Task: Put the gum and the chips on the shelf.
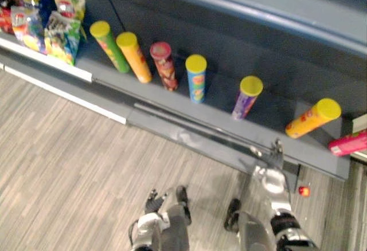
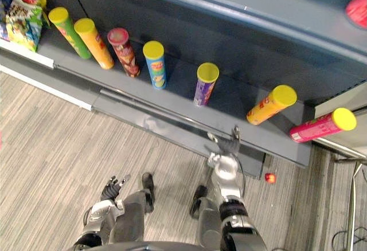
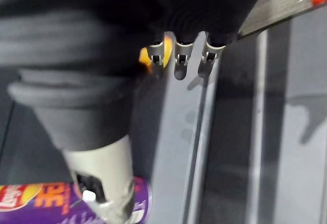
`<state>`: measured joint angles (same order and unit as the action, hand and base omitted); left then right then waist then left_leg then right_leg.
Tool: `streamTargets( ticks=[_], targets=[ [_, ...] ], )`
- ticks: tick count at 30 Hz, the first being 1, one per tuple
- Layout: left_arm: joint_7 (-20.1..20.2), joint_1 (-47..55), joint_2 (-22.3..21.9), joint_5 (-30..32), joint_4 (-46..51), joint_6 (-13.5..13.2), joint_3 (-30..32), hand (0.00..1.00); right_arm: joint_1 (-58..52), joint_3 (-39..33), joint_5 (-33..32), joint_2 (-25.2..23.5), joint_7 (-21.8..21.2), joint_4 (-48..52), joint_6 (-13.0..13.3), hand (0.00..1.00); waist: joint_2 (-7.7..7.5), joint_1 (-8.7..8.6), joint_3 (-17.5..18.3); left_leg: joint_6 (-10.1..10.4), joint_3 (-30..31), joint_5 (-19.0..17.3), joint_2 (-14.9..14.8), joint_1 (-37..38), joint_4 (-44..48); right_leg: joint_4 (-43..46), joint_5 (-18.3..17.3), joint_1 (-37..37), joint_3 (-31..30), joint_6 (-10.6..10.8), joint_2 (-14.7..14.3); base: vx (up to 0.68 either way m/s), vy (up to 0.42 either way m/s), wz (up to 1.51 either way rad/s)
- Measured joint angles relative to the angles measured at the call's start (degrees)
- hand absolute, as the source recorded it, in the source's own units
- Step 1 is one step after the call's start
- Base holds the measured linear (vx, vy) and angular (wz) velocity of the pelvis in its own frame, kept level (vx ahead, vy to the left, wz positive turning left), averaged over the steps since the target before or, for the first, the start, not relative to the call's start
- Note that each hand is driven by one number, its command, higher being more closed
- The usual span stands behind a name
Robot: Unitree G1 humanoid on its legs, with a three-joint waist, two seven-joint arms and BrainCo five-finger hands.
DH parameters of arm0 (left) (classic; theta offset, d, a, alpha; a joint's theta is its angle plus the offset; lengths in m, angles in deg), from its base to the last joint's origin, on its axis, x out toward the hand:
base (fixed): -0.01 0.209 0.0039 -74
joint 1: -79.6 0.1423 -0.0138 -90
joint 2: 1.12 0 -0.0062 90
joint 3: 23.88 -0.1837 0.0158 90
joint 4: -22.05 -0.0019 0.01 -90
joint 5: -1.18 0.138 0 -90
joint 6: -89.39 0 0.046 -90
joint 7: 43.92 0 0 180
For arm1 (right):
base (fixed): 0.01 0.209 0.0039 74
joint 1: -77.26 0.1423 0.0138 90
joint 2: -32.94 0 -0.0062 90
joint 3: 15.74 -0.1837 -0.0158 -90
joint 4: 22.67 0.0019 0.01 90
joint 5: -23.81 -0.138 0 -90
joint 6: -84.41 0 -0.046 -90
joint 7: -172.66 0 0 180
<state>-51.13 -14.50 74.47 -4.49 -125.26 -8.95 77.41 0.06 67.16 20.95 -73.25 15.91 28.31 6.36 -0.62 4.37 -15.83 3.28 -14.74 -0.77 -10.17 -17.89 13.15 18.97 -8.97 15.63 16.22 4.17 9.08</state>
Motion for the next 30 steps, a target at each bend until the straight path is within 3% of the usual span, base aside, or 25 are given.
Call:
streamTargets(
  ticks=[5,12,16,24,30],
  targets=[
    [1.14,3.52,1.22,2.08,-3.73,0.41,1.08,0.00,-9.12,1.80,2.89,2.13,-6.35,-2.30,-0.31,0.00,-0.22,-2.16,4.01,-0.13,-1.02,2.93,2.06,5.87,-8.80,-9.53,4.35,-5.24,-1.14,0.92,-1.01,0.12,0.045,-0.12],
    [1.37,6.68,1.21,2.59,-4.26,1.36,5.13,0.00,-21.14,2.94,5.15,2.64,-14.63,-2.96,-0.66,0.00,-1.39,-2.89,8.12,-0.02,-1.99,4.34,4.02,12.82,-15.47,-13.34,5.04,-10.44,-1.63,1.53,-1.29,0.10,0.023,-0.05],
    [2.28,7.90,1.05,2.58,-4.32,1.40,7.72,0.00,-22.03,0.59,4.65,2.17,-18.12,-12.78,-1.55,0.00,-1.80,-3.11,9.59,-0.06,-2.33,4.61,4.69,15.72,-17.75,-14.52,5.11,-12.57,-2.09,1.67,-1.22,0.06,0.021,-0.05],
    [3.08,8.38,0.65,1.97,-6.40,1.37,11.04,0.00,-19.38,-7.74,4.12,2.05,-18.43,-21.18,-1.97,0.00,-1.50,-3.23,10.73,-0.01,-3.11,4.51,5.39,19.10,-18.88,-15.98,5.41,-15.75,-2.87,2.15,-0.85,0.01,0.012,-0.03],
    [3.58,8.39,0.30,1.40,-8.11,1.40,11.15,0.00,-18.60,-15.29,-2.61,2.01,-18.39,-25.69,-4.29,0.00,-0.25,-3.21,11.80,0.32,-3.39,4.19,5.40,19.33,-19.00,-16.88,5.58,-16.30,-3.11,1.99,-0.89,0.00,0.000,0.00]
  ],
)
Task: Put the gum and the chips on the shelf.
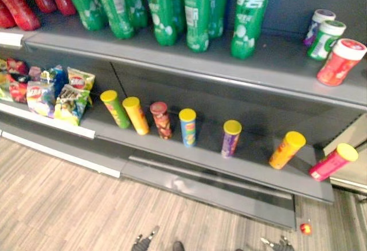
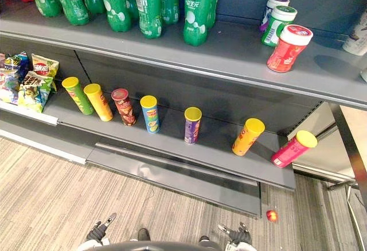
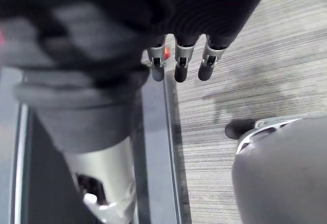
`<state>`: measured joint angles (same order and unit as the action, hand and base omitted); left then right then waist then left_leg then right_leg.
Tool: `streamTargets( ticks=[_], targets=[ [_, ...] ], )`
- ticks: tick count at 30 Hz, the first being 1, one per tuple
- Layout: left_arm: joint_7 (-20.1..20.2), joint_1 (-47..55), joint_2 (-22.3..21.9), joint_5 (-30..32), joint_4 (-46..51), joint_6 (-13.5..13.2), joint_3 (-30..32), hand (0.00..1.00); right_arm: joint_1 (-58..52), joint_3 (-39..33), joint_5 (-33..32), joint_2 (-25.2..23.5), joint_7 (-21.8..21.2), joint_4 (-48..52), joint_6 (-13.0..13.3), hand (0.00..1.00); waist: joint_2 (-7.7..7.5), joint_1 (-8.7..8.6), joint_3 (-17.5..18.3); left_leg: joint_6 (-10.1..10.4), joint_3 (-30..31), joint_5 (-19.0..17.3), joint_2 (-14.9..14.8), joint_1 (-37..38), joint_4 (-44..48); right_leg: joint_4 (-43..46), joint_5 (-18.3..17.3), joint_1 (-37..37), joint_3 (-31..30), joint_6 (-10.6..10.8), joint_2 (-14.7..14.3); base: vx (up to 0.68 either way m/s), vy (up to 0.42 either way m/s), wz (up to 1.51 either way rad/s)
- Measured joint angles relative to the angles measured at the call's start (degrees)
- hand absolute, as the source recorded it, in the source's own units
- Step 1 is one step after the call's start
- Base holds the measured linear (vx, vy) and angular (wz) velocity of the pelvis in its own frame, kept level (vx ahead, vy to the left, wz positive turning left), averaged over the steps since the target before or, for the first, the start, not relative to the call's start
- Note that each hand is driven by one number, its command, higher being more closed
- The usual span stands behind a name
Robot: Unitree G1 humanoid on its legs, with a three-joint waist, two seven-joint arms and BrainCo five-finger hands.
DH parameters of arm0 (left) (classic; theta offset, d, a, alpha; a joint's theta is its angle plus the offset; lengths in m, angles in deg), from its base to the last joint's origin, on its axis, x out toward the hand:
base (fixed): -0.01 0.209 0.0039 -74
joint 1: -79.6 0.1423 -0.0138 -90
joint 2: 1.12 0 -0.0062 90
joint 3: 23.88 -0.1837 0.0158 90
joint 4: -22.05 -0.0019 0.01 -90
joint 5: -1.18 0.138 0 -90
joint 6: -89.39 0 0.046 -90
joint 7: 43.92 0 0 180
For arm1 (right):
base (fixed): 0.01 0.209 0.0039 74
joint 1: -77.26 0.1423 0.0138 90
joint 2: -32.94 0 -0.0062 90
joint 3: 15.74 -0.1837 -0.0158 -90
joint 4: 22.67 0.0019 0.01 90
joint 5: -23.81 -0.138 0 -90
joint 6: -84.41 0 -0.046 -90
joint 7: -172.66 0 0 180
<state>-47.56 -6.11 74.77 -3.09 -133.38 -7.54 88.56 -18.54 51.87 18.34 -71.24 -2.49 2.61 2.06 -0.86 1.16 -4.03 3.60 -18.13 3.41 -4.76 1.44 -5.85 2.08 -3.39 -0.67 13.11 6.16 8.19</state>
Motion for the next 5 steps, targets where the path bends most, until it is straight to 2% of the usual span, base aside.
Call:
streamTargets(
  ticks=[5],
  targets=[
    [0.58,0.01,-0.48,0.01,-0.61,0.08,-0.10,0.00,-0.16,-2.93,-3.71,0.10,-0.13,-2.91,-1.29,0.00,0.57,-0.10,0.39,0.04,-0.25,-0.45,0.02,0.75,-0.03,-0.77,0.10,-0.94,-0.14,0.06,-0.05,0.02,0.003,-0.02]
  ],
)
